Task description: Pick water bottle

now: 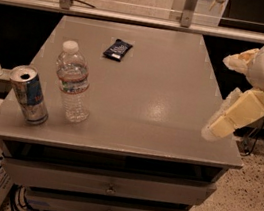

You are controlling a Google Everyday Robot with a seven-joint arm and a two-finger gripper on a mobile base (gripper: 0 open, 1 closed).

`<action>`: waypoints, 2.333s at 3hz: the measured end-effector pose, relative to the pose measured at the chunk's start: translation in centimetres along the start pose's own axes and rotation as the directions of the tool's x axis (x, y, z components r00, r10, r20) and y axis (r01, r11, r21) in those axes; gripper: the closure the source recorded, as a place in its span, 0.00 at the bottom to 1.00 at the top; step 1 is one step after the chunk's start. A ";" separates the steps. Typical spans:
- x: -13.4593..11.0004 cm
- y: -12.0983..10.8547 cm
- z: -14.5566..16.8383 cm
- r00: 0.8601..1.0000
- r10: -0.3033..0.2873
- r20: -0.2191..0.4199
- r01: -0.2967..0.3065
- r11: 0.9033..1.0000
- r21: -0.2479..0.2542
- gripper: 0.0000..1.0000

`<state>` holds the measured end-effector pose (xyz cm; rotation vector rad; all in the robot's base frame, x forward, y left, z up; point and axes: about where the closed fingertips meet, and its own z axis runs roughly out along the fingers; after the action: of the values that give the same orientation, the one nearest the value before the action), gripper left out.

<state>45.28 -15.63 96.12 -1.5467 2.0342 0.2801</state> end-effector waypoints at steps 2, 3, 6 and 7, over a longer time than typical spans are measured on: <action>-4.0 0.4 1.5 0.990 -0.025 0.136 0.030 0.999 -0.036 0.00; -4.1 1.0 2.8 0.982 -0.015 0.189 0.023 0.999 -0.039 0.00; -10.1 3.3 11.2 0.888 -0.060 0.456 0.114 0.989 -0.092 0.00; -14.0 3.5 14.4 0.828 -0.070 0.557 0.163 0.980 -0.118 0.00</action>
Offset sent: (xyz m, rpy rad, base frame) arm 0.0073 0.0289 0.0051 0.0876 -0.0204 0.0480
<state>48.86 3.87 91.37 -1.4586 1.4828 0.7657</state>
